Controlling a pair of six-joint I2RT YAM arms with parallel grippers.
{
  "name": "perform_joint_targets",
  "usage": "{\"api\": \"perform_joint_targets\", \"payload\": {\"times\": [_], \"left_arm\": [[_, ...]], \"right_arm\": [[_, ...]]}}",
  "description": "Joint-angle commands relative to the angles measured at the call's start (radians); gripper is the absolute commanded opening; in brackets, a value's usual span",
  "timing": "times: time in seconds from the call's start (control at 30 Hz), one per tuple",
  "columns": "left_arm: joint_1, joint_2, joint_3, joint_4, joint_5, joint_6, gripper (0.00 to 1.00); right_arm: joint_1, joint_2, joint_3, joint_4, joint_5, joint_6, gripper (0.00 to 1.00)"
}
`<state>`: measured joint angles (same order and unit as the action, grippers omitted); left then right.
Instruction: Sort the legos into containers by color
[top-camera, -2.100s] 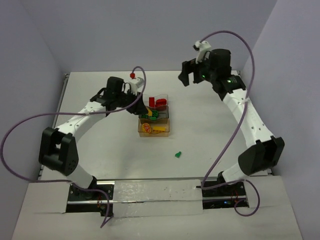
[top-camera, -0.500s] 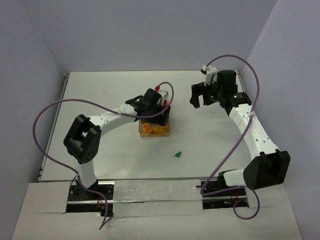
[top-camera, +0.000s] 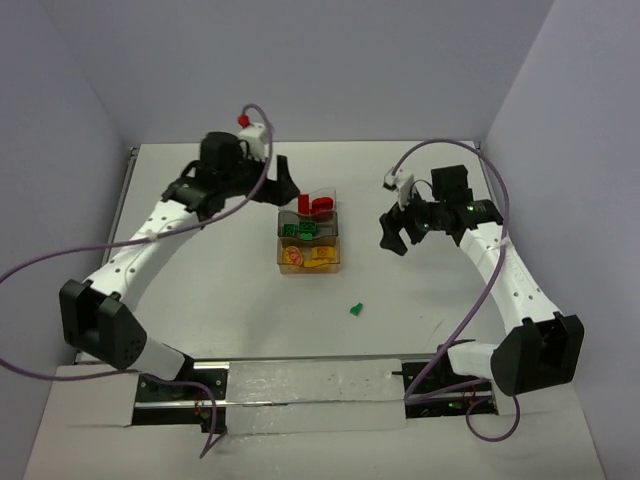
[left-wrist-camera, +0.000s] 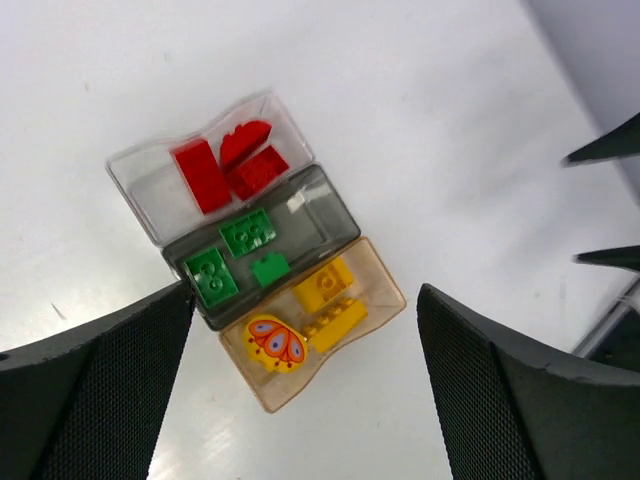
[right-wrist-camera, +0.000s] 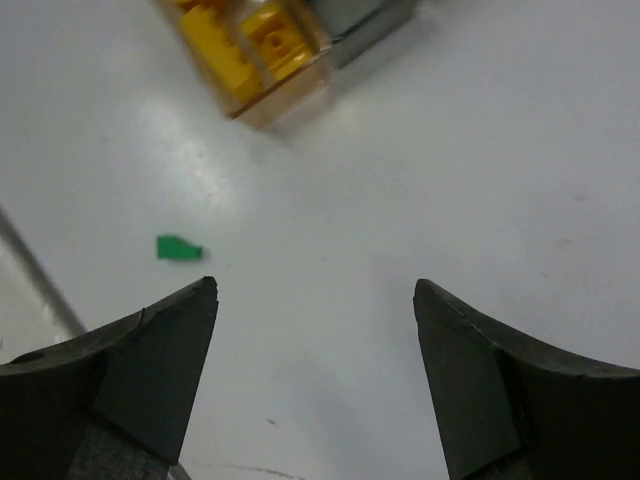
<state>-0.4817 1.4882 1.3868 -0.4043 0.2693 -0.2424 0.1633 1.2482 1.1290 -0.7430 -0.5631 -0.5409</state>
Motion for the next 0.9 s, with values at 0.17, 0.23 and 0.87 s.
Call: {"api": "perform_joint_targets", "payload": {"times": [0.17,0.23,0.87], "left_arm": [[0.213,-0.109,-0.087,-0.008,0.604,0.108,0.98],[0.224,-0.127,-0.120,0.012,0.607,0.098,0.99],[0.270,-0.134,-0.106,0.007,0.653,0.097,0.99]], "right_arm": [[0.305,-0.020,-0.179,-0.145,-0.092,-0.559,0.74],[0.376,0.005,-0.197,-0.107,-0.047,-0.606,0.71],[0.548,0.225,-0.270,0.029,0.200,-0.819,0.60]]}}
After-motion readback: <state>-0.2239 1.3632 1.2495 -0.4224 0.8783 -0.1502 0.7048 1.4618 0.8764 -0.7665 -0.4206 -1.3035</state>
